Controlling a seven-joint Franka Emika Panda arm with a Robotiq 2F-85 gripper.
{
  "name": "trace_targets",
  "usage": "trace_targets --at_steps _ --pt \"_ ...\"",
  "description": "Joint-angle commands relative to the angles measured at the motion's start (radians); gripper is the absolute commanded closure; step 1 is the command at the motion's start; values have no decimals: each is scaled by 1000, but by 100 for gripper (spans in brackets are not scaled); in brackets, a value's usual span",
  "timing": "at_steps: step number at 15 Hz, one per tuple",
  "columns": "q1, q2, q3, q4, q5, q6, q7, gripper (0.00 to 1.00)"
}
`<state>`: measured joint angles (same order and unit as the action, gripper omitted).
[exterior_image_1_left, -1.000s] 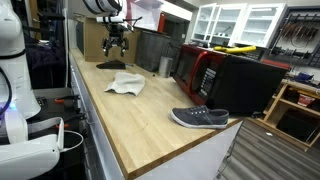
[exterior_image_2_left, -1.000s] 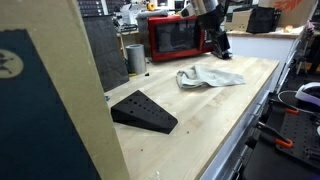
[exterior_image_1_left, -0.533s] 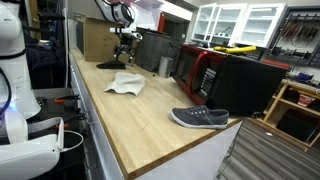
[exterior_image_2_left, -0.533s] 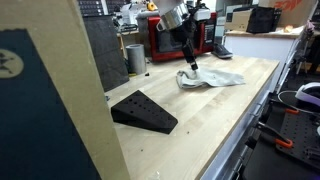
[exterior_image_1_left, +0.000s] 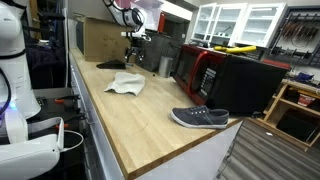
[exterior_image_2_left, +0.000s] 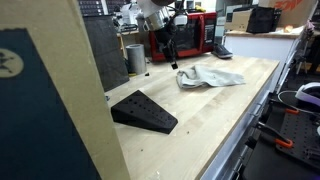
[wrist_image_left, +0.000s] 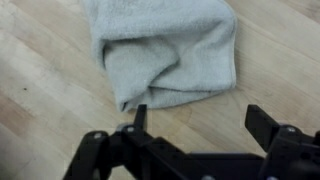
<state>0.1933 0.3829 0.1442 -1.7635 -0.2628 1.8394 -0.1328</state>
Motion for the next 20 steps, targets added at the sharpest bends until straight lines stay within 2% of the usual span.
trace_targets --at_steps 1,10,14,20 --pt "-6 44 -18 88 -10 -35 -7 0" --pt "-80 -111 -69 94 -23 -130 -93 0" --pt "-115 -182 -72 98 -12 -182 -140 0" --pt "-125 -272 -67 84 9 -226 -143 0"
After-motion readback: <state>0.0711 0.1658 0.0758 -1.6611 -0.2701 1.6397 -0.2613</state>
